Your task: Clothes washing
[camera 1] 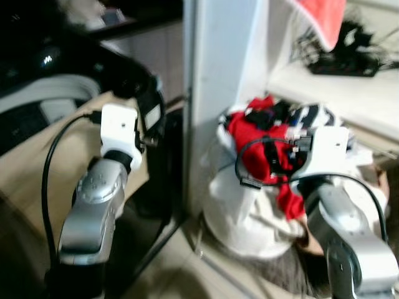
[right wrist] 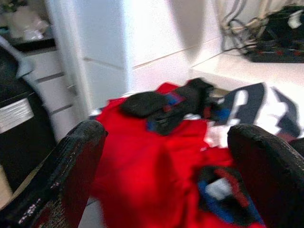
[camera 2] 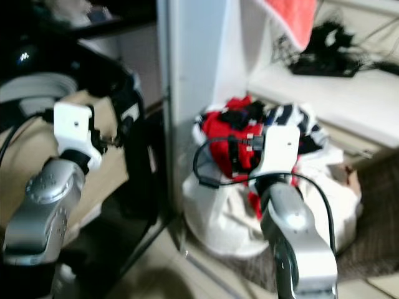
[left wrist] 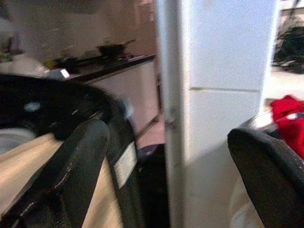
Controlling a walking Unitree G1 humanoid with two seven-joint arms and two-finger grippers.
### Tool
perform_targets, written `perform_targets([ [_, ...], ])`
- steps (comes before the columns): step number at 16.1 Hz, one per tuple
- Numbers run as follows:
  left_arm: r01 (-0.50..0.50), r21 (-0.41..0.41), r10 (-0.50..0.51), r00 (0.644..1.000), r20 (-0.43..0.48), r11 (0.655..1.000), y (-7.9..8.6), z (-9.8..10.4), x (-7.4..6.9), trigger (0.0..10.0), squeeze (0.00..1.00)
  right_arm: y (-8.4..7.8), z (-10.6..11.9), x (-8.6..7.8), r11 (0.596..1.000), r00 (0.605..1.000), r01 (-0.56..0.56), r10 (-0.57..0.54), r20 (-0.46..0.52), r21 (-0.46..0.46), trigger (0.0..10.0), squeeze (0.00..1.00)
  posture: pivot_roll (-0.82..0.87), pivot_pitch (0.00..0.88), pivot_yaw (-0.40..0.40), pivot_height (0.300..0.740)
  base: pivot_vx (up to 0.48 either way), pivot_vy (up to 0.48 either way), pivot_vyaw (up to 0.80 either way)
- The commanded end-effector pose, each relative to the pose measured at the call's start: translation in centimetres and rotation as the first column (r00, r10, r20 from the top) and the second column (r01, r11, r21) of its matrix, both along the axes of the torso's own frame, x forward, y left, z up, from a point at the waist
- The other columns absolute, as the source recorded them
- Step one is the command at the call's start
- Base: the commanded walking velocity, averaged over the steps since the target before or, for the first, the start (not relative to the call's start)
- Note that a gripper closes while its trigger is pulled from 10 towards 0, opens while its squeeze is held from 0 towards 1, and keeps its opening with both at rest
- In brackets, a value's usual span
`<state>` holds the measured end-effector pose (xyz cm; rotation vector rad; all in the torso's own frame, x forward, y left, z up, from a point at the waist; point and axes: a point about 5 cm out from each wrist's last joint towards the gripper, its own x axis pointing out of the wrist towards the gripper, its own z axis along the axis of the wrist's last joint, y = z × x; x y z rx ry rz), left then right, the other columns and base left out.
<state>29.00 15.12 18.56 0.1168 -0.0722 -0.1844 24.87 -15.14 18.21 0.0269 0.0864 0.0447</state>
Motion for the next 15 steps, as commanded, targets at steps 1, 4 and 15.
perform_targets([
  [1,0.031,0.004,-0.031,0.999,0.008,1.000,-0.8,0.3,0.0,10.0,0.00,-0.9,0.2,0.1,1.000,1.000,0.030,-0.030,0.010,-0.007,10.0,0.00,-0.10,0.000,-0.010,0.740,0.360,0.000,0.00],
  [4,0.031,0.008,-0.031,0.999,0.007,0.999,-0.8,0.3,0.0,10.0,0.00,-0.7,0.1,0.1,1.000,1.000,0.028,-0.028,0.012,-0.002,10.0,0.00,-0.09,0.000,-0.005,0.740,0.349,0.000,0.00],
  [15,0.100,0.019,-0.100,0.994,0.033,0.995,-2.4,0.7,0.7,10.0,0.00,-1.3,-0.3,-0.8,0.997,0.997,0.076,-0.077,0.004,0.016,10.0,0.00,-0.12,0.000,0.026,0.740,0.084,0.097,-0.13],
])
